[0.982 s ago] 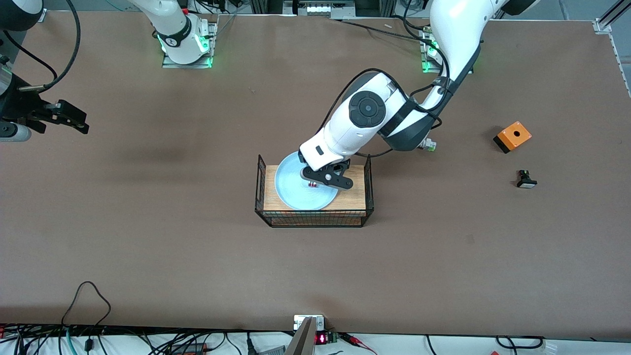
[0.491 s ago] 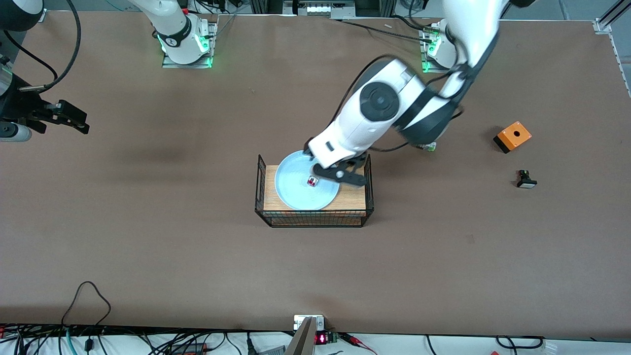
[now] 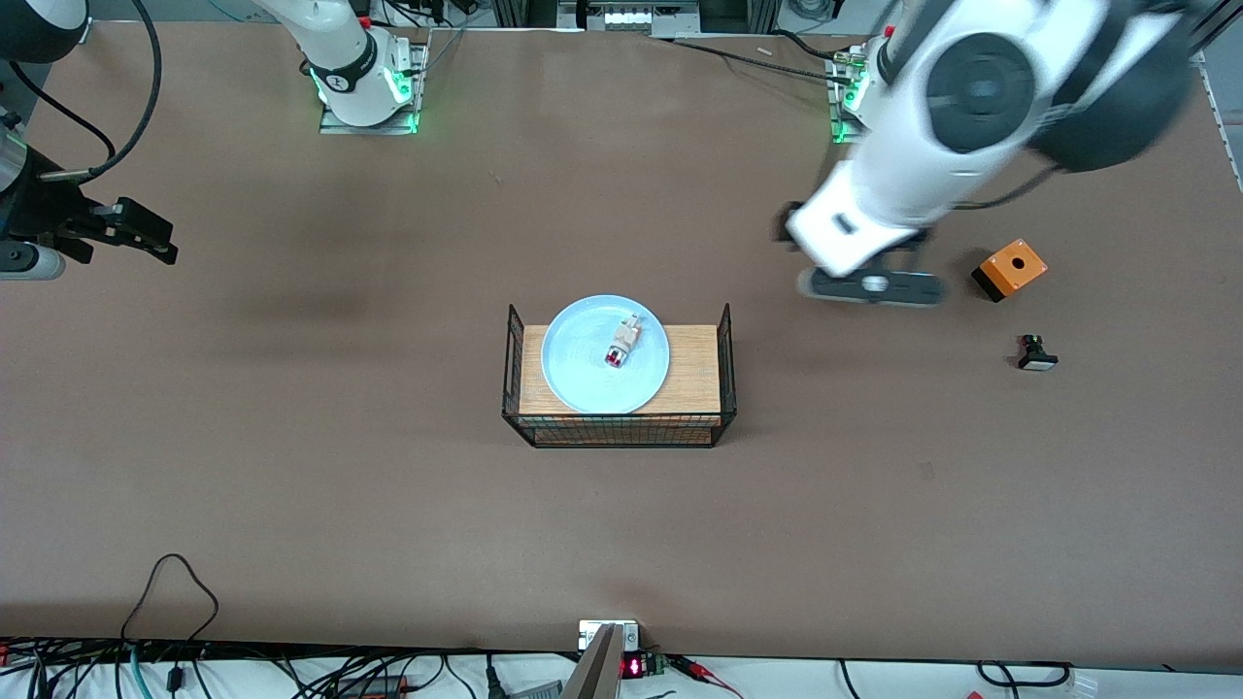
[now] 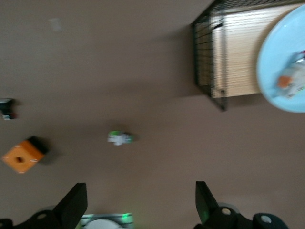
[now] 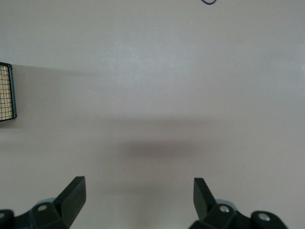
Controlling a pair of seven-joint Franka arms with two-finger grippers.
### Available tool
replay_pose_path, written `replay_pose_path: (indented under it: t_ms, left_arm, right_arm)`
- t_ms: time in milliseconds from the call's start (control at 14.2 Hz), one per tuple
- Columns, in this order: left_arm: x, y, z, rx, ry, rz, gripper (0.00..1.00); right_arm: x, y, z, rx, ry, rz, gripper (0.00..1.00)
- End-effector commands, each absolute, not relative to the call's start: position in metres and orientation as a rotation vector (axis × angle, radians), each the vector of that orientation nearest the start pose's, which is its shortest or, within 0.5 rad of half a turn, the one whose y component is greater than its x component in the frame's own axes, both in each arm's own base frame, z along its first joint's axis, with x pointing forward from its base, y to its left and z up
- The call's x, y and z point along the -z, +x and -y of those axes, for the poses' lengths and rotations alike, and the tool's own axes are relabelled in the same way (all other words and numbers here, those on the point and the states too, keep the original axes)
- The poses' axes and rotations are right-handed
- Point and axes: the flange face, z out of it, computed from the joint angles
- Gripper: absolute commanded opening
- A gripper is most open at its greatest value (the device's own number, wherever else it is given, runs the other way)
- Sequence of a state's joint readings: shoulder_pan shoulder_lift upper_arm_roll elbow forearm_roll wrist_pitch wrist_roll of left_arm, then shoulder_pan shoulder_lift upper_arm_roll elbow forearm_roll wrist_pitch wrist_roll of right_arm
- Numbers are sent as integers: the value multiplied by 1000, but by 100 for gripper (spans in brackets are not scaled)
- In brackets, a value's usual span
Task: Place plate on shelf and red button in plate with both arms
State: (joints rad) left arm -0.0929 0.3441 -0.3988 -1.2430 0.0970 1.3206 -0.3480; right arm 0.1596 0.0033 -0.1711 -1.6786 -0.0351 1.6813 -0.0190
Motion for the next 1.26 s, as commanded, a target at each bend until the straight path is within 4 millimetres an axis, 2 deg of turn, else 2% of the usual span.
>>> replay_pose_path:
  t_ms: [0, 70, 211, 281, 351, 421, 491, 632, 772, 1193]
  left_arm:
    - [-585, 588, 178, -360, -3035, -370, 100]
    - [-583, 599, 140, -362, -3071, -391, 100]
    - [-582, 599, 102, -305, -3054, -475, 100]
    - [-578, 596, 85, -275, -3088, -444, 100]
    - [-571, 586, 62, -232, -3152, -363, 100]
    - [-565, 574, 49, -148, -3174, -309, 100]
    - [-563, 562, 41, -90, -3177, -263, 100]
    - [-563, 541, 47, -78, -3180, -232, 100]
    - [-561, 538, 51, -65, -3176, -166, 100]
    - [-551, 537, 41, -91, -3176, -141, 100]
  right_arm:
    - [-586, 562, 7, -5, -3164, 6, 100]
    - [-586, 562, 7, -5, -3164, 3, 100]
    - [-586, 562, 7, -5, -3164, 1, 100]
    - [-587, 561, 8, -3, -3162, 1, 100]
    - [-587, 561, 8, -3, -3163, 3, 100]
    - [-587, 561, 8, -3, -3163, 10, 100]
    - [-588, 561, 8, 0, -3166, 13, 100]
    - [-588, 561, 8, -1, -3167, 16, 100]
    - [-589, 561, 8, 2, -3166, 18, 100]
    - [-592, 562, 6, 14, -3165, 15, 100]
